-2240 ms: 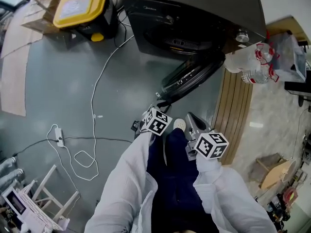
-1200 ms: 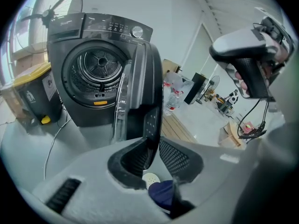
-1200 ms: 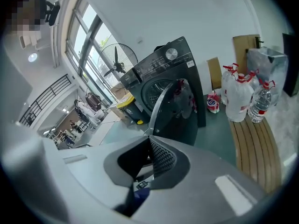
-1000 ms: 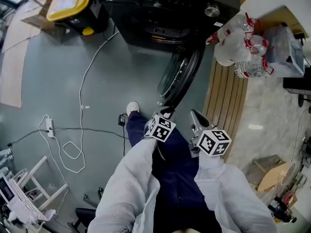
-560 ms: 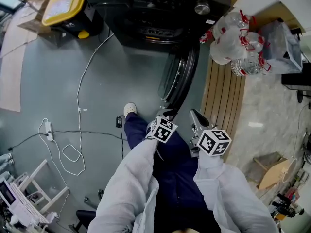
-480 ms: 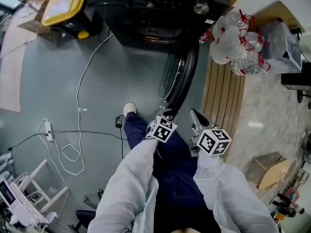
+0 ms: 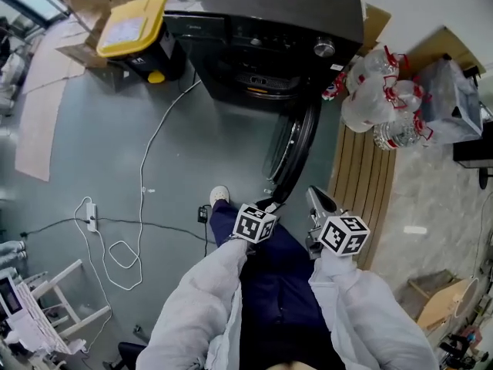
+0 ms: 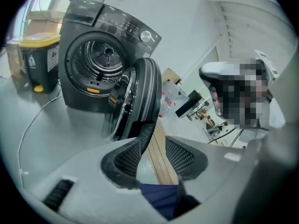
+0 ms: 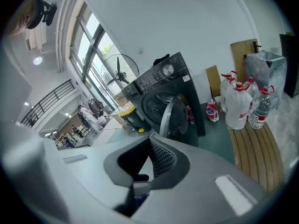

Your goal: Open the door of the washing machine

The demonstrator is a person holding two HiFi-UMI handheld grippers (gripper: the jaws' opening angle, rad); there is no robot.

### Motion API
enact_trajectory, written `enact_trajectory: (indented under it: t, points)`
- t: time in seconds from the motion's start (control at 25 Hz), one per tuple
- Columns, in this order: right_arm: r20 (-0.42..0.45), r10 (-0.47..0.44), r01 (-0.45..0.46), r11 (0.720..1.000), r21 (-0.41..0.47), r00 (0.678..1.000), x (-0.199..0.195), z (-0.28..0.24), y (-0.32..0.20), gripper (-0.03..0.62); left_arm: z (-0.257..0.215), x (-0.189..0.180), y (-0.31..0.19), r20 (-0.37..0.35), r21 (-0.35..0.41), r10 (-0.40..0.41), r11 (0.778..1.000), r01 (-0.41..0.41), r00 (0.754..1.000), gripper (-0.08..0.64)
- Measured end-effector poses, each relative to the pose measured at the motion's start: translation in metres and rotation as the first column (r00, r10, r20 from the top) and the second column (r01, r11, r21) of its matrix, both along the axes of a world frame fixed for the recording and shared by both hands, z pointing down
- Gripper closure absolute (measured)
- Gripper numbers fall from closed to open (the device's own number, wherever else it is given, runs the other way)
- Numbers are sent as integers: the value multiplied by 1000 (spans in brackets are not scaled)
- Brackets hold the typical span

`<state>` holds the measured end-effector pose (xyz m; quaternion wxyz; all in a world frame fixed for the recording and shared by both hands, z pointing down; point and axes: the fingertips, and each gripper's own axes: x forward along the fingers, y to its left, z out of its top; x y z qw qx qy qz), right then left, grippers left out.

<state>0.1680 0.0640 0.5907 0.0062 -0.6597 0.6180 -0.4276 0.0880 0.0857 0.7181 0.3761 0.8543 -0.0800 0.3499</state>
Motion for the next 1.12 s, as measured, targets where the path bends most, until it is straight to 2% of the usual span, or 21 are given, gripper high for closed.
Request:
enact_trajectory:
  t: [0.2, 0.4, 0.68, 0.8, 0.96, 1.12]
  points:
    - [8, -49, 48, 993, 110, 999, -13, -53, -23, 584, -67, -16, -31, -81, 24, -98, 995, 101, 992, 405]
    - [-100, -129, 149, 960, 236, 987, -15, -115, -44, 584, -145, -29, -71, -192, 90, -181, 975, 201, 965, 426]
    - [-242, -197, 272, 904, 331, 950, -11, -179, -49, 584, -239, -61, -109, -316, 195, -212, 939, 282, 925, 437]
    - [-251, -189, 274, 890, 366, 949, -11, -197, -41, 584, -271, -72, -119, -355, 261, -215, 912, 317, 910, 444]
    - [-280, -191, 290, 882, 372, 941, -13, -209, -34, 586, -310, -75, -126, -428, 342, -220, 858, 382, 877, 477]
    - [-293, -208, 307, 885, 351, 933, -21, -203, -26, 586, -326, -78, -126, -466, 409, -212, 809, 422, 859, 561]
